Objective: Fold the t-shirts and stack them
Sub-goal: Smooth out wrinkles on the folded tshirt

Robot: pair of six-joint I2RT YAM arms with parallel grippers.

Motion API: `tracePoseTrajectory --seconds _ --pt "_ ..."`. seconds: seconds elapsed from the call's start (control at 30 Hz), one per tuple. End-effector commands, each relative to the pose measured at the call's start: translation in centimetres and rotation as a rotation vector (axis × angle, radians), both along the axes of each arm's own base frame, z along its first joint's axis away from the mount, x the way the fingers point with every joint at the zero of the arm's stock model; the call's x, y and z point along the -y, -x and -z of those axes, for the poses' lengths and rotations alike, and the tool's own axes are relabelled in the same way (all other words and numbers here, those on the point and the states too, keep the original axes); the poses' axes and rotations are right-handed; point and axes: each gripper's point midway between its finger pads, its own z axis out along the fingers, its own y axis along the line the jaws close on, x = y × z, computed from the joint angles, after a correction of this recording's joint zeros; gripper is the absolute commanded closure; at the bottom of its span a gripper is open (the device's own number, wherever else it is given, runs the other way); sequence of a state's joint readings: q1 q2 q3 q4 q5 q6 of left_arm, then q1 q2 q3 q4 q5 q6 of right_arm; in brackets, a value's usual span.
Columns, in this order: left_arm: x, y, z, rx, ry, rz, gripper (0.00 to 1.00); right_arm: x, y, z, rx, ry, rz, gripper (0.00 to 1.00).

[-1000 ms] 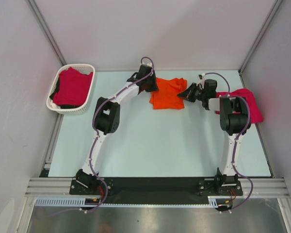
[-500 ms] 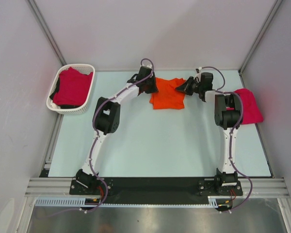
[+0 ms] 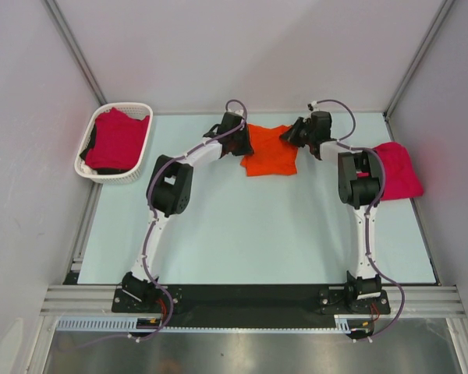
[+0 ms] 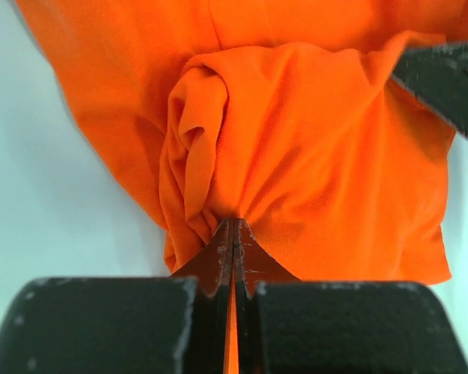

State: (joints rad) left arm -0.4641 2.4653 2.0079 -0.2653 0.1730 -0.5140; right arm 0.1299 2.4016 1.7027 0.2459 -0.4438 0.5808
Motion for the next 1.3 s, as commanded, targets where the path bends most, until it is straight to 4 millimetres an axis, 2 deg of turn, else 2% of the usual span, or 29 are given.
tracePoseTrajectory --seconds 0.0,0.07,0.1,0.17,0.2,0.27,0.3,0.33,0.37,0.4,0.47,0.5,0.53,0.6,0.63,0.67,0.73,0.77,0.8,0.83,0.87,0.93,0.97,1.0,1.03,1.07,1.17,1.23,1.27 --pt "0.2 0.1 -4.9 0.075 0.037 0.041 1.0 0.2 -3.0 -3.4 0.133 0.123 0.085 1.0" --pt "0.1 0.3 -5.5 0.1 0.034 0.055 1.0 0.6 -3.6 -3.4 0.146 0.189 0.142 1.0" --pt "0.0 0.3 -7.5 0.143 0.036 0.065 1.0 1.7 -4.0 -3.5 0.146 0.246 0.217 1.0" --pt "-0.5 0.6 -8.5 0.184 0.033 0.062 0.97 2.3 -3.9 -3.9 0.158 0.333 0.277 1.0" --pt "-0.7 0.9 -9.6 0.213 0.034 0.068 0.94 3.7 -4.1 -5.2 0.184 0.384 0.36 1.0" --pt "-1.5 1.7 -13.0 0.3 0.057 0.057 0.85 3.8 -3.3 -6.3 0.212 0.441 0.396 0.98" --pt "-1.6 2.2 -14.0 0.327 0.064 0.061 0.81 4.6 -3.2 -8.4 0.25 0.477 0.444 0.97" --pt "-2.1 3.0 -16.3 0.378 0.083 0.061 0.73 4.7 -2.9 -9.1 0.26 0.493 0.455 0.95" --pt "-2.5 3.5 -16.8 0.385 0.081 0.058 0.67 4.8 -2.4 -9.2 0.255 0.51 0.461 0.94" --pt "-2.6 3.6 -18.1 0.422 0.095 0.049 0.62 5.4 -1.7 -11.9 0.29 0.498 0.493 0.93" --pt "-3.3 4.7 -19.7 0.448 0.104 0.038 0.43 6.1 -0.8 -14.4 0.339 0.46 0.518 0.92" --pt "-3.5 4.9 -20.1 0.455 0.105 0.034 0.36 6.5 0.6 -13.0 0.311 0.457 0.516 0.91" --pt "-3.6 5.2 -19.8 0.447 0.103 0.033 0.21 6.9 1.3 -15.6 0.353 0.425 0.529 0.9" --pt "-3.8 5.3 -19.4 0.434 0.095 0.035 0.01 8.1 2.0 -15.4 0.31 0.419 0.525 0.85" --pt "-3.6 5.4 -19.0 0.424 0.093 0.04 0.0 8.3 2.1 -15.4 0.288 0.408 0.51 0.83" --pt "-3.4 5.3 -17.8 0.395 0.084 0.042 0.0 8.5 2.5 -14.5 0.238 0.413 0.481 0.69" --pt "-3.2 5.3 -16.5 0.344 0.073 0.045 0.0 9.4 2.7 -13.2 0.194 0.399 0.456 0.62" --pt "-3.0 5.2 -15.1 0.313 0.062 0.047 0.0 9.7 3.0 -12.3 0.165 0.401 0.447 0.52" --pt "-3.0 5.4 -14.6 0.286 0.059 0.044 0.0 10.5 2.8 -11.7 0.144 0.394 0.449 0.49" --pt "-2.9 5.5 -13.9 0.264 0.055 0.04 0.0 10.7 2.7 -11.1 0.119 0.38 0.436 0.48" --pt "-2.9 5.7 -13.5 0.242 0.057 0.039 0.01 10.3 2.7 -8.9 0.06 0.364 0.389 0.47" --pt "-3.0 6.4 -12.3 0.195 0.046 0.032 0.0 10.7 1.8 -8.2 0.021 0.343 0.363 0.47" --pt "-3.0 6.8 -12.1 0.181 0.049 0.029 0.0 9.6 2.1 -5.8 -0.045 0.315 0.287 0.46" --pt "-3.1 7.4 -11.8 0.168 0.047 0.029 0.0 9.3 1.9 -5.0 -0.067 0.3 0.262 0.46" --pt "-3.3 7.6 -11.7 0.16 0.047 0.025 0.0 9.1 1.2 -5.8 -0.054 0.275 0.244 0.46" --pt "-3.3 7.9 -11.5 0.149 0.044 0.027 0.0 8.2 1.4 -4.2 -0.096 0.245 0.193 0.45" --pt "-3.8 8.0 -11.5 0.149 0.022 0.017 0.0 6.8 1.2 -4.3 -0.12 0.2 0.134 0.45" --pt "-3.8 7.3 -11.5 0.151 0.007 0.007 0.0 5.9 1.6 -3.8 -0.143 0.171 0.093 0.45" --pt "-3.7 6.4 -12.3 0.167 -0.006 0.0 0.0 5.7 1.8 -3.8 -0.149 0.16 0.085 0.45"
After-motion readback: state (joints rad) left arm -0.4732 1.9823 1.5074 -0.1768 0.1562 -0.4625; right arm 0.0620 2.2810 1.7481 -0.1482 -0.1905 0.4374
